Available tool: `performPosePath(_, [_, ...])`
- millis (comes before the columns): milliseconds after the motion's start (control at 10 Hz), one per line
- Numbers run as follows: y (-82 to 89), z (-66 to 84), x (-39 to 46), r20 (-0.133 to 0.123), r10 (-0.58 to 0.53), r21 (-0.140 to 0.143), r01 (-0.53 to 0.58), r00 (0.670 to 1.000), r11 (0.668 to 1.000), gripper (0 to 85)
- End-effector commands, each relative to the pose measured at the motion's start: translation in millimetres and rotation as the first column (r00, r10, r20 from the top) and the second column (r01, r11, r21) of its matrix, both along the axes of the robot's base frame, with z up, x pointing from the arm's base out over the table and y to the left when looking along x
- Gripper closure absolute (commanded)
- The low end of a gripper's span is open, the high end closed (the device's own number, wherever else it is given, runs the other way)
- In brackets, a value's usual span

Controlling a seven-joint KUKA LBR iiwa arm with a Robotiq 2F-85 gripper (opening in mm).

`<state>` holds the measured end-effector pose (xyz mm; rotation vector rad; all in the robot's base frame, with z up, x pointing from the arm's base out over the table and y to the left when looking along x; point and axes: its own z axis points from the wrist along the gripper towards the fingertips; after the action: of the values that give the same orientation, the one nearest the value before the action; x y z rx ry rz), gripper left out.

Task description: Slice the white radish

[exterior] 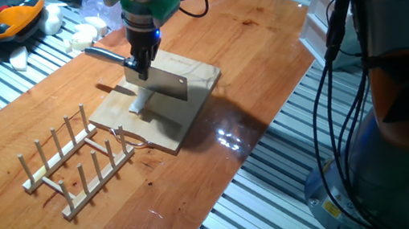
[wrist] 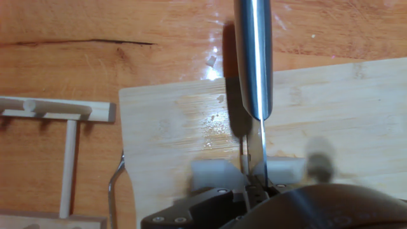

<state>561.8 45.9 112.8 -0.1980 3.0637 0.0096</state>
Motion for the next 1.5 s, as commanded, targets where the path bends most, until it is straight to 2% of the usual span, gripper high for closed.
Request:
performPosePath(0, [0.0, 0.6, 0.1, 0.0, 0.0, -0.001, 0.0, 1.0, 1.0, 85.0])
performPosePath(600, [-0.6, 0.0, 0.6, 0.0, -0.026, -0.009, 0.026, 1.0, 1.0, 85.0])
performPosePath(700, [-0.7, -0.2, 0.6, -0.007, -0.049, 0.005, 0.049, 0.999, 0.999, 85.0])
performPosePath(800, [-0.7, -0.6, 0.7, -0.01, -0.056, 0.004, 0.057, 0.998, 0.998, 85.0])
performPosePath(1400, [-1.6, -1.0, 0.8, 0.001, -0.057, -0.002, 0.057, 0.998, 0.998, 85.0])
